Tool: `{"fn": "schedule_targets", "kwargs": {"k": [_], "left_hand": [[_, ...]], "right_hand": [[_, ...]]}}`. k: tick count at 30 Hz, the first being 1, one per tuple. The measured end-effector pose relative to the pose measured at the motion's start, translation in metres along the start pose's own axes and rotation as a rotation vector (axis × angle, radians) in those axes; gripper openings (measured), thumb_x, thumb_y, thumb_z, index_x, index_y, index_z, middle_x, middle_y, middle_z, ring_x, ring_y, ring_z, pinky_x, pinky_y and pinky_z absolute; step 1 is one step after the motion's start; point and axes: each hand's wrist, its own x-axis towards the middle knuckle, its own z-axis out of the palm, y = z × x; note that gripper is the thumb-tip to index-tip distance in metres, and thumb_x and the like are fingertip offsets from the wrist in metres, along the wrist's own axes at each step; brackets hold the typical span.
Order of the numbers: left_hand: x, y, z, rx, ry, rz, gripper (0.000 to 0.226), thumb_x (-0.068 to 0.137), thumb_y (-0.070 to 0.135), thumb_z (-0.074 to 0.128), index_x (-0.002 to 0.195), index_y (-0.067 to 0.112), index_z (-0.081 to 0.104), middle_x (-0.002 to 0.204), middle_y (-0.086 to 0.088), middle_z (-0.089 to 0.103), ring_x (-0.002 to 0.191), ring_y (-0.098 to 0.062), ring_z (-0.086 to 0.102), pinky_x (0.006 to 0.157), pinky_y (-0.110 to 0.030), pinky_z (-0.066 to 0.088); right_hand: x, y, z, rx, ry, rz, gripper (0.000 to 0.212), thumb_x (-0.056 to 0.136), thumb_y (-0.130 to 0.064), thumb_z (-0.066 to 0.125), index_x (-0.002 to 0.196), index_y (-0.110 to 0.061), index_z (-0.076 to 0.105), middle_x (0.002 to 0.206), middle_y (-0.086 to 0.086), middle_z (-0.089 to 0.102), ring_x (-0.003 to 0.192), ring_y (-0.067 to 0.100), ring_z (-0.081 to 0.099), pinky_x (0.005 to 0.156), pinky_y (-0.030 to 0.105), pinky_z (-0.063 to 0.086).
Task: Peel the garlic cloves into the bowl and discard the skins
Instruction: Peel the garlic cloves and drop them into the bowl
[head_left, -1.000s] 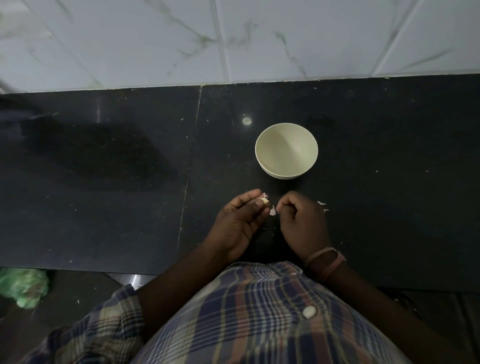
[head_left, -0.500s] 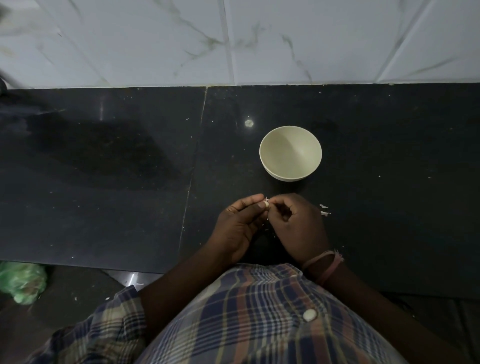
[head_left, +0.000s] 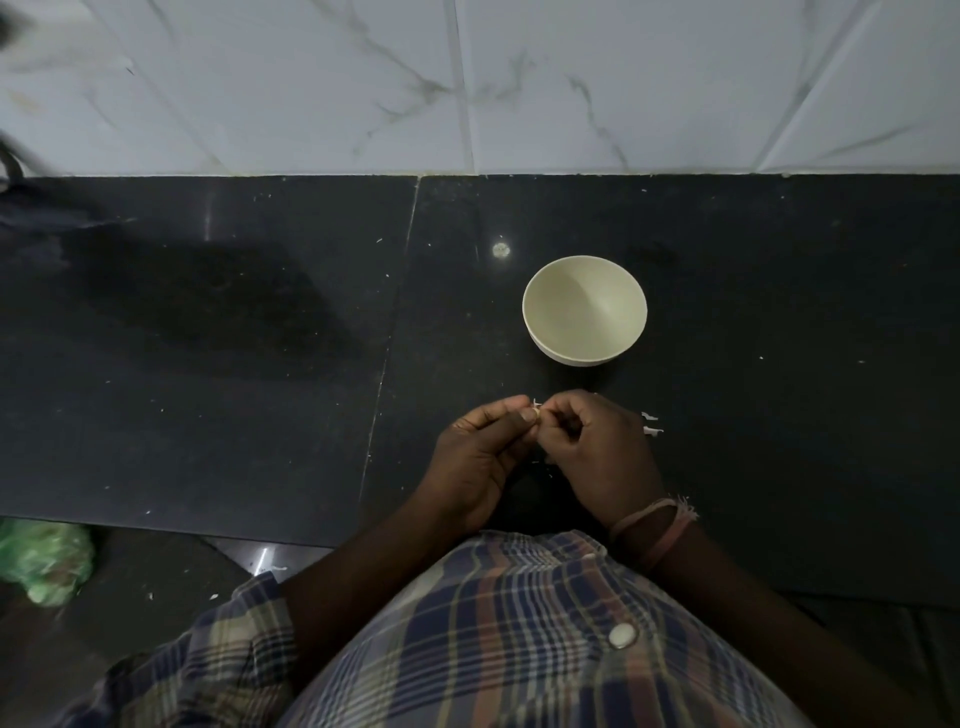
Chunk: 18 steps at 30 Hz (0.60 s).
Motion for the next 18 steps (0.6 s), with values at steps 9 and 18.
{"fn": "schedule_targets", "kwargs": {"k": [9, 18], "left_hand": [[-0.003, 0.005, 0.003, 0.096, -0.042, 0.015, 0.027, 0.076, 0.003, 0.071, 0.103, 0.001, 0.071, 0.099, -0.018, 0.075, 0.09, -0.024, 0.074, 0.076, -0.029, 0.06], [-0.001, 0.006, 0.011, 0.075, -0.074, -0.009, 0.029, 0.09, -0.004, 0.064, 0.118, 0.0, 0.066, 0.109, -0.019, 0.073, 0.096, -0.023, 0.073, 0.079, -0.029, 0.06]], "right_hand": [[0.004, -0.005, -0.004, 0.046, -0.063, 0.127, 0.006, 0.083, -0.02, 0.072, 0.08, -0.019, 0.067, 0.069, -0.003, 0.069, 0.059, 0.012, 0.066, 0.063, 0.039, 0.057], [-0.001, 0.002, 0.001, 0.145, -0.02, 0.216, 0.004, 0.085, -0.023, 0.068, 0.084, -0.022, 0.064, 0.077, -0.003, 0.068, 0.068, 0.015, 0.066, 0.067, 0.045, 0.058]]}}
